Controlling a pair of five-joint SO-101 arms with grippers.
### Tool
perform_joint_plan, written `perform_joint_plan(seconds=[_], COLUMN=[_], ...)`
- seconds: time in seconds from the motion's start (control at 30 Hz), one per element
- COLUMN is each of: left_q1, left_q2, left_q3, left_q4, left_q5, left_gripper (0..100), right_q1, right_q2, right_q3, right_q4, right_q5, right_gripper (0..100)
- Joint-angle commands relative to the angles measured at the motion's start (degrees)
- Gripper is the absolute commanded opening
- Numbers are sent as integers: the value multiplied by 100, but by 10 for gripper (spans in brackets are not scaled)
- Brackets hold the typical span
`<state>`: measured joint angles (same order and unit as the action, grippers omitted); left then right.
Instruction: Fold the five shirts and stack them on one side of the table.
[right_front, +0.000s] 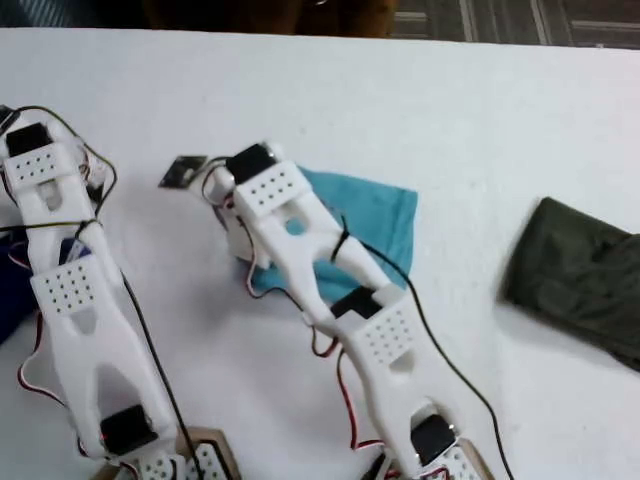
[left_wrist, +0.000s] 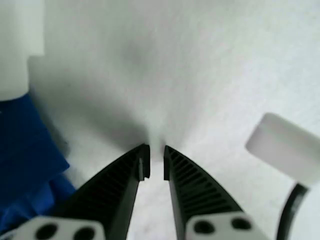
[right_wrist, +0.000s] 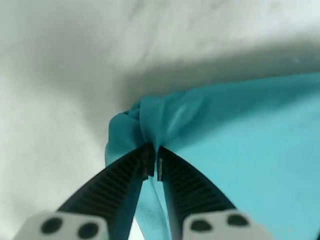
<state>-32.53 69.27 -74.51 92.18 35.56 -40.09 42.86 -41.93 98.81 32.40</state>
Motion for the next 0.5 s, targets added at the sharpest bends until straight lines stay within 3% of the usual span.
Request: perform_joint_plan(seconds=[0.0,0.23,0.47], left_q1=[-79,-79,-79], left_q2=[-97,-97,-97], left_q3=[-171,-171,-171], left_q4=[-53,-53,-53], left_q5=[0,0,0], left_gripper=[72,72,72], right_q1=[110,312,40], right_q2=[-75,-127,-576], right_q3=[-211,-220,-114], right_q4=[92,251,251], right_q5=[44,44,44], right_gripper=[18,18,18])
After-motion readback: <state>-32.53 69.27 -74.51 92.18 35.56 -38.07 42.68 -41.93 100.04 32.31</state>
